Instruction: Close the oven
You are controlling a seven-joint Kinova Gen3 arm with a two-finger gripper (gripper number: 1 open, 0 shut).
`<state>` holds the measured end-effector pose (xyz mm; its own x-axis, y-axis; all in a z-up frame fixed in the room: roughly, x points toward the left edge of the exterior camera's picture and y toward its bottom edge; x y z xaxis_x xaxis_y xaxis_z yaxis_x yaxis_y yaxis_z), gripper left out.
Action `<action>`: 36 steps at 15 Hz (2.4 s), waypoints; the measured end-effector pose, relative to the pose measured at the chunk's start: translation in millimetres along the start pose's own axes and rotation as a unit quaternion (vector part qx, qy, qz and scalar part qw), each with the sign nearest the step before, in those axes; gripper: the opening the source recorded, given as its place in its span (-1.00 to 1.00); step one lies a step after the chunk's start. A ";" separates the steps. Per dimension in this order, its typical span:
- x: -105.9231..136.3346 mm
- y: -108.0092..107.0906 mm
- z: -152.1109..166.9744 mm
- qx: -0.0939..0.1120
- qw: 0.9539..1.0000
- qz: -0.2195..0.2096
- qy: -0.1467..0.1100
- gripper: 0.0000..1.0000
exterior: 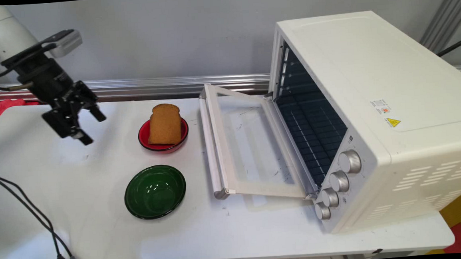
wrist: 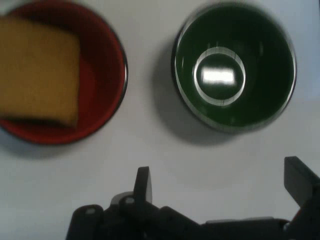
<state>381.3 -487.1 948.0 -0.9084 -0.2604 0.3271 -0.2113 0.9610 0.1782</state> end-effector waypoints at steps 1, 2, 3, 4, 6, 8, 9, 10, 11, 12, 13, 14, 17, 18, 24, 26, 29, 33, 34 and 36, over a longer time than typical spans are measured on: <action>10.0 8.7 5.3 0.007 1.000 -0.007 0.017 1.00; 15.9 13.4 9.6 0.014 0.999 -0.011 0.028 1.00; 22.8 17.9 17.4 0.024 0.999 -0.014 0.044 1.00; 26.8 20.0 24.1 0.031 0.998 -0.014 0.054 1.00; 34.3 22.0 39.4 0.040 0.996 -0.012 0.073 1.00; 42.5 22.0 61.2 0.047 0.995 -0.006 0.093 1.00; 45.5 21.8 70.9 0.048 0.994 -0.002 0.100 1.00; 49.5 21.0 84.9 0.048 0.993 0.004 0.108 1.00; 51.9 20.4 93.8 0.049 0.992 0.010 0.114 1.00; 53.6 19.8 101.2 0.050 0.992 0.014 0.118 1.00; 56.9 18.2 112.3 0.053 0.991 0.022 0.125 1.00; 59.0 16.9 119.1 0.055 0.990 0.027 0.128 1.00; 63.9 13.9 135.1 0.060 0.988 0.041 0.137 -1.00; 64.7 13.1 138.4 0.061 0.988 0.044 0.137 -1.00; 64.9 11.3 155.1 0.062 0.987 0.053 0.138 -1.00; 65.8 10.5 162.1 0.061 0.987 0.054 0.140 -1.00; 68.7 8.4 180.6 0.057 0.986 0.055 0.147 -1.00; 78.8 0.5 214.1 0.055 0.984 0.043 0.166 -1.00; 80.7 -0.7 219.0 0.053 0.983 0.037 0.170 -1.00; 85.7 -5.6 227.0 0.050 0.982 0.024 0.182 -1.00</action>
<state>222.7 -493.7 764.4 -0.7329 -0.2139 0.6458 -0.2225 0.9724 0.0696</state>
